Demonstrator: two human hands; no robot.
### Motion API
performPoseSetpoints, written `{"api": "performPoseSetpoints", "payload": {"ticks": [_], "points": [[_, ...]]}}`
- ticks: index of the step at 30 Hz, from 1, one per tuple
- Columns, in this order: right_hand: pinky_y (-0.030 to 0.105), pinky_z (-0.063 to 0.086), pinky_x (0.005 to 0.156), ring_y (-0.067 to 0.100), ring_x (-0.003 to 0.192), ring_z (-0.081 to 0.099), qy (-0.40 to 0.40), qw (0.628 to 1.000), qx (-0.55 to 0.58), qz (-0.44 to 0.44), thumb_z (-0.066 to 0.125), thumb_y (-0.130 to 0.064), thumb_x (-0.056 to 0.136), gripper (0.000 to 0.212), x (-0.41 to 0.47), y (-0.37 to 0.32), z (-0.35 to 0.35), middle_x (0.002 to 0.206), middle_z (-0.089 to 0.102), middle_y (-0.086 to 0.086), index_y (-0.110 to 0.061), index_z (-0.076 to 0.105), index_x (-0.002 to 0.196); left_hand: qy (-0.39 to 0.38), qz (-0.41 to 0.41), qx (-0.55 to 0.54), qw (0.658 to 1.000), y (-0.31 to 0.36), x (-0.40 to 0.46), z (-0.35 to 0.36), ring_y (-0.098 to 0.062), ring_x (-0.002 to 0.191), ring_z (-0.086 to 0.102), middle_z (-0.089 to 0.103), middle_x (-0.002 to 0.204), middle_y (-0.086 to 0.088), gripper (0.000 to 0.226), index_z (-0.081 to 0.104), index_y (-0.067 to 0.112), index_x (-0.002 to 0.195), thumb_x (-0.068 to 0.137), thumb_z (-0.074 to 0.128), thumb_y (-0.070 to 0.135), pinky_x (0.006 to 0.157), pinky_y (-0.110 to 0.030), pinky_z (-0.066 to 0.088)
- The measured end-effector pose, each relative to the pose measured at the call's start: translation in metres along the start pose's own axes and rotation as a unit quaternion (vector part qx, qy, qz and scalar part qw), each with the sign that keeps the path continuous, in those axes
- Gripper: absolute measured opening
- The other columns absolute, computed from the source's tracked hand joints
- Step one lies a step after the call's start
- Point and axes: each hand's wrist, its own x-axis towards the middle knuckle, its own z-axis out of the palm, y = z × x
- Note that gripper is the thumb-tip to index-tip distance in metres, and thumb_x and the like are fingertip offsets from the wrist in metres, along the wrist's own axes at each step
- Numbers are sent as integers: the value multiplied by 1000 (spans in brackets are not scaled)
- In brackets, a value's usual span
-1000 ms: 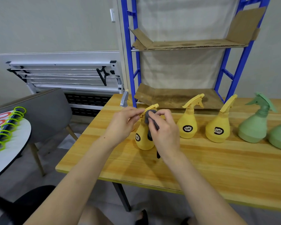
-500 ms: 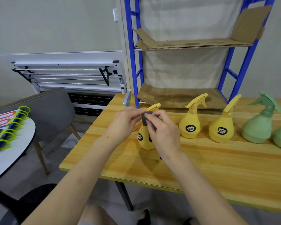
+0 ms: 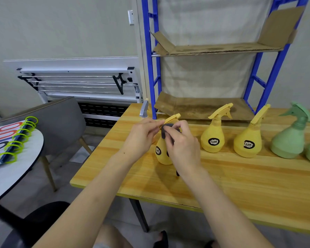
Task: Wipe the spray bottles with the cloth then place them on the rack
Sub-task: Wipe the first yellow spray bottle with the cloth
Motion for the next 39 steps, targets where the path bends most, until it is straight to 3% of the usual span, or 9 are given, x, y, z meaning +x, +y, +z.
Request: {"api": "performPoseSetpoints", "payload": {"ticks": [7, 13, 20, 24, 27, 31, 37, 39], "points": [[37, 52, 49, 16, 62, 56, -49, 998, -20, 24, 65, -25, 97, 18, -20, 7, 3, 103, 50, -5, -23, 76, 111, 0, -19, 0, 1000, 2, -1, 0, -6, 104, 60, 66, 110, 6, 37, 65, 21, 136, 101, 58, 9, 88, -8, 44], [38, 53, 53, 14, 70, 58, 16, 998, 45, 31, 64, -24, 99, 20, -11, 6, 5, 104, 54, -4, -17, 75, 114, 9, -46, -17, 999, 4, -1, 4, -7, 104, 60, 66, 111, 6, 36, 67, 22, 134, 102, 58, 9, 88, -11, 45], [36, 55, 59, 11, 74, 58, -55, 996, 29, 59, 67, -25, 97, 19, -24, 8, 5, 102, 53, -10, -24, 77, 113, 18, -54, -8, 998, 6, -1, 4, -4, 103, 59, 67, 112, 6, 35, 68, 20, 133, 101, 58, 9, 87, -3, 40], [32, 56, 68, 5, 81, 54, 6, 994, 59, 95, 67, -23, 96, 23, -18, 9, -8, 108, 55, -7, -22, 75, 118, 11, -60, 8, 998, 10, 0, 3, -5, 105, 58, 65, 114, 8, 35, 66, 22, 134, 101, 58, 11, 85, -1, 38], [21, 52, 72, 0, 86, 50, 53, 991, 79, 94, 66, -20, 98, 26, -3, 10, -12, 112, 55, -6, -18, 73, 122, 6, -45, 21, 999, 10, 0, 1, -6, 105, 58, 66, 114, 6, 36, 66, 21, 135, 101, 58, 10, 87, -2, 39], [21, 50, 72, 3, 86, 52, 49, 992, 86, 74, 66, -17, 97, 24, 6, 9, -2, 107, 56, -5, -14, 75, 120, -11, -22, 32, 999, 7, 1, 0, -9, 106, 60, 66, 114, 4, 37, 65, 19, 136, 101, 57, 7, 86, -3, 39], [25, 53, 79, 6, 87, 54, -22, 993, 88, 78, 69, -12, 94, 25, -9, 18, 4, 104, 57, -5, -15, 76, 118, -6, -8, 40, 999, 6, 1, -1, -8, 103, 59, 65, 112, 5, 37, 66, 16, 135, 101, 58, 6, 85, -1, 38], [24, 52, 79, 6, 89, 57, 6, 991, 103, 86, 70, -14, 94, 24, -5, 19, -4, 104, 59, -5, -16, 76, 117, -5, -6, 43, 999, 6, 1, -1, -8, 102, 59, 65, 111, 5, 36, 65, 17, 135, 101, 58, 7, 85, -3, 39]]}}
